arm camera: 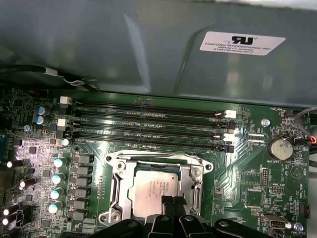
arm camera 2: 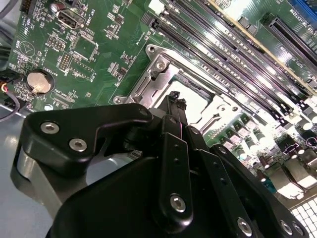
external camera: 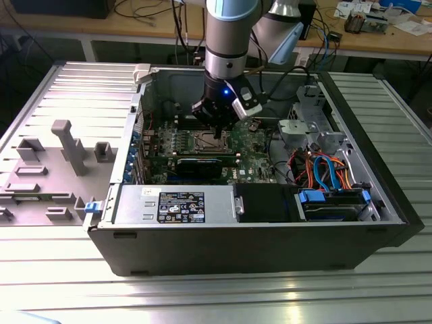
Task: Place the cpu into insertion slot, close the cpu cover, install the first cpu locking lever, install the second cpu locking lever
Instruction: 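Install the first cpu locking lever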
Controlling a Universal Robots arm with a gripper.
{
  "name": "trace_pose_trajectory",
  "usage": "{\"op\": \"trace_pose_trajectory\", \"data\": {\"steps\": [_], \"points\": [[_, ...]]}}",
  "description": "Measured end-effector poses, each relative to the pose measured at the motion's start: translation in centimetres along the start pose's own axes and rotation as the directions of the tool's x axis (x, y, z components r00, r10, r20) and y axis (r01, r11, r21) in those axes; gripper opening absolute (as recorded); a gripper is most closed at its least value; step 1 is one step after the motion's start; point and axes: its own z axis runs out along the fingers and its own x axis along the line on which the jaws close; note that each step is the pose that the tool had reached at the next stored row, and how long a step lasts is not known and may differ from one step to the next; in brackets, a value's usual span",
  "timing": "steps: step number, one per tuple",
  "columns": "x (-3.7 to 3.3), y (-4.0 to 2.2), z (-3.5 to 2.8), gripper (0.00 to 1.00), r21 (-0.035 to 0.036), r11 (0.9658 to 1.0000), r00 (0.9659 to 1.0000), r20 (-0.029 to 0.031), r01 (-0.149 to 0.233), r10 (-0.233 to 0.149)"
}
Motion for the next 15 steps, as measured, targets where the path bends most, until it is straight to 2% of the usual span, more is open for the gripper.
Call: {"op": "trace_pose_trajectory", "data": {"steps": [7, 15], "points": [[0.00, 0.03, -0.65, 0.11, -0.0001, 1.0000, 1.0000, 0.0000, 0.000, 0.000], [0.00, 0.03, -0.71, 0.11, -0.0001, 1.0000, 1.0000, 0.0000, 0.000, 0.000]]}}
